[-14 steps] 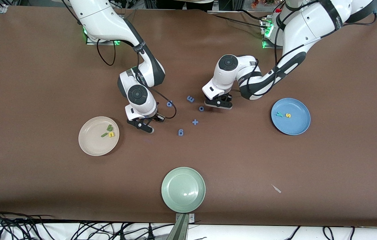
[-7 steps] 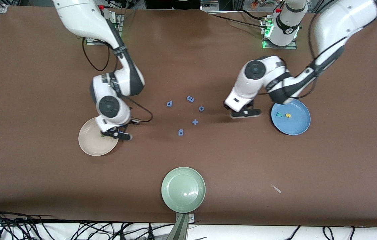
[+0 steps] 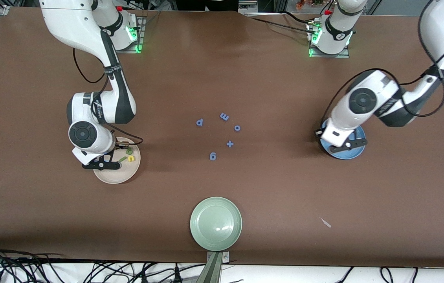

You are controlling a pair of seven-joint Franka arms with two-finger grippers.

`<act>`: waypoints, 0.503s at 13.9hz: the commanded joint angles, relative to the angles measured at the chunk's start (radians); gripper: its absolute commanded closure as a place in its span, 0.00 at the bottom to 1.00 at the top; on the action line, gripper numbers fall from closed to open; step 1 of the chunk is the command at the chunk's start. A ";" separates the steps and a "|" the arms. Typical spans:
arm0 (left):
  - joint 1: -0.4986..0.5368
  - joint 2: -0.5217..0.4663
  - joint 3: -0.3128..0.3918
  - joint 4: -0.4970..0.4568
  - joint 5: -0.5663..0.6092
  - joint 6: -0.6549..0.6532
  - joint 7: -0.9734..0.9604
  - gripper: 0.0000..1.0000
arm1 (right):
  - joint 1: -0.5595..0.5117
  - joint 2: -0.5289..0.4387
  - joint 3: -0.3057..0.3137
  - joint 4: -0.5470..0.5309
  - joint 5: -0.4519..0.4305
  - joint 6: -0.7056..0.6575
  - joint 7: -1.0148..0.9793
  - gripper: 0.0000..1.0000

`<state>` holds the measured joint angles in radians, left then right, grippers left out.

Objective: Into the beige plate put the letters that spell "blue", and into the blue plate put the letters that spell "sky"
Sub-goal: 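Drop the orange letter on cream while the left gripper drops k on blue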

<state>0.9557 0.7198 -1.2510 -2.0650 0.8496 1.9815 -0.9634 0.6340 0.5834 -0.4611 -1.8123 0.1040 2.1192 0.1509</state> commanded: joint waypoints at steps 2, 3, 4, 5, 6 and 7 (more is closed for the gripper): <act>0.179 -0.025 -0.041 -0.092 -0.014 0.011 0.181 0.93 | 0.006 -0.031 -0.004 -0.018 0.002 0.012 -0.014 0.29; 0.185 -0.022 -0.041 -0.109 -0.012 0.031 0.189 0.93 | 0.006 -0.031 -0.004 -0.013 0.002 0.010 -0.014 0.29; 0.186 -0.022 -0.039 -0.125 -0.011 0.054 0.187 0.92 | 0.006 -0.031 -0.004 -0.009 0.002 0.008 -0.014 0.29; 0.186 -0.020 -0.041 -0.130 -0.012 0.054 0.183 0.91 | 0.006 -0.033 -0.004 0.004 0.002 0.001 -0.014 0.29; 0.184 -0.019 -0.039 -0.150 -0.012 0.056 0.177 0.91 | 0.006 -0.033 -0.001 0.016 0.003 -0.010 -0.008 0.29; 0.181 -0.010 -0.036 -0.156 -0.012 0.059 0.176 0.91 | 0.007 -0.033 0.004 0.030 0.019 -0.024 -0.005 0.26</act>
<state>1.1328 0.7229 -1.2691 -2.1913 0.8497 2.0300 -0.7903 0.6367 0.5690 -0.4608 -1.7990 0.1070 2.1261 0.1508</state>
